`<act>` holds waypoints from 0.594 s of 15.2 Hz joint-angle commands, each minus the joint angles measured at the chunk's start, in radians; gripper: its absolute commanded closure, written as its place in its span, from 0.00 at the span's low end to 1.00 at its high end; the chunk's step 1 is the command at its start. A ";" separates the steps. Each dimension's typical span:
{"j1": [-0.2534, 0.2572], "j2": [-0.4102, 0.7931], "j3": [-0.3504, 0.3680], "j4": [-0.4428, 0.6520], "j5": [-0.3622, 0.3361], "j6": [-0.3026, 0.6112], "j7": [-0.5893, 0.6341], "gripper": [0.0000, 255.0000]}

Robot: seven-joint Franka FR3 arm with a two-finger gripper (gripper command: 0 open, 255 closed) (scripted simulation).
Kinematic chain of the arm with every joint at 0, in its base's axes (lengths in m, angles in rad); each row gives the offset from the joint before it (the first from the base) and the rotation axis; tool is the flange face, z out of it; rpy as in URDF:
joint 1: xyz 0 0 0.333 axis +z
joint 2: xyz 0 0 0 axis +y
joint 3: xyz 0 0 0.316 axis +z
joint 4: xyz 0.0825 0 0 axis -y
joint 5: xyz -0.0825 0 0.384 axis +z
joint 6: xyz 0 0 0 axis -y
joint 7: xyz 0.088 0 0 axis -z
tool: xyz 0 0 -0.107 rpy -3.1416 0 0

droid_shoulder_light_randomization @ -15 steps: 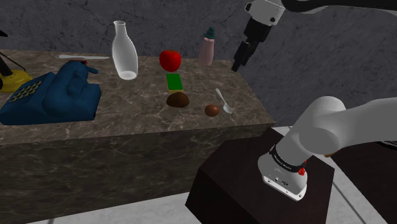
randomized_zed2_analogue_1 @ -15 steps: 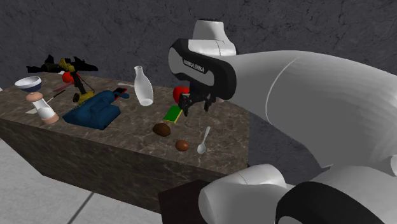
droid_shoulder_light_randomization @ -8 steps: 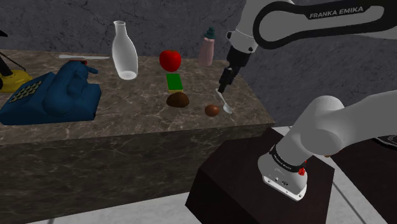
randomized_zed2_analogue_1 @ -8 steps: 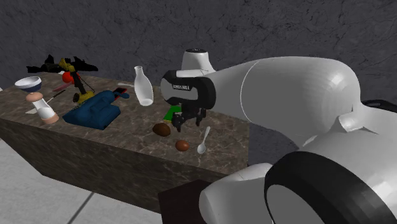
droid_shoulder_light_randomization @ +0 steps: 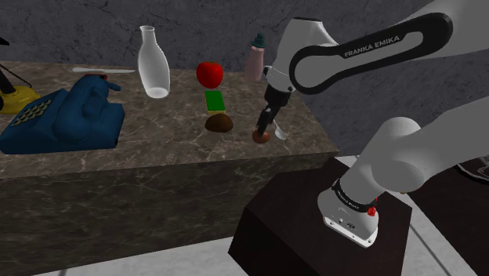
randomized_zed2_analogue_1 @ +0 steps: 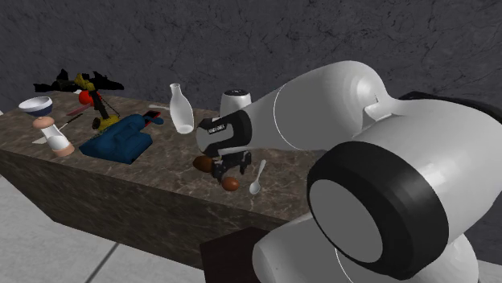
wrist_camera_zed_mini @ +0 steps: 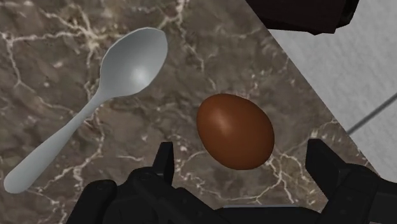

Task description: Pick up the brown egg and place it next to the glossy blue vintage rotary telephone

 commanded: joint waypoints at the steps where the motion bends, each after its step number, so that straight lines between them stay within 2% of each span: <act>1: 0.006 0.020 0.005 -0.016 0.007 0.037 0.000 0.00; 5: 0.012 0.062 0.009 -0.038 0.018 0.102 -0.004 0.00; 9: 0.012 0.062 0.009 -0.038 0.018 0.102 -0.004 0.00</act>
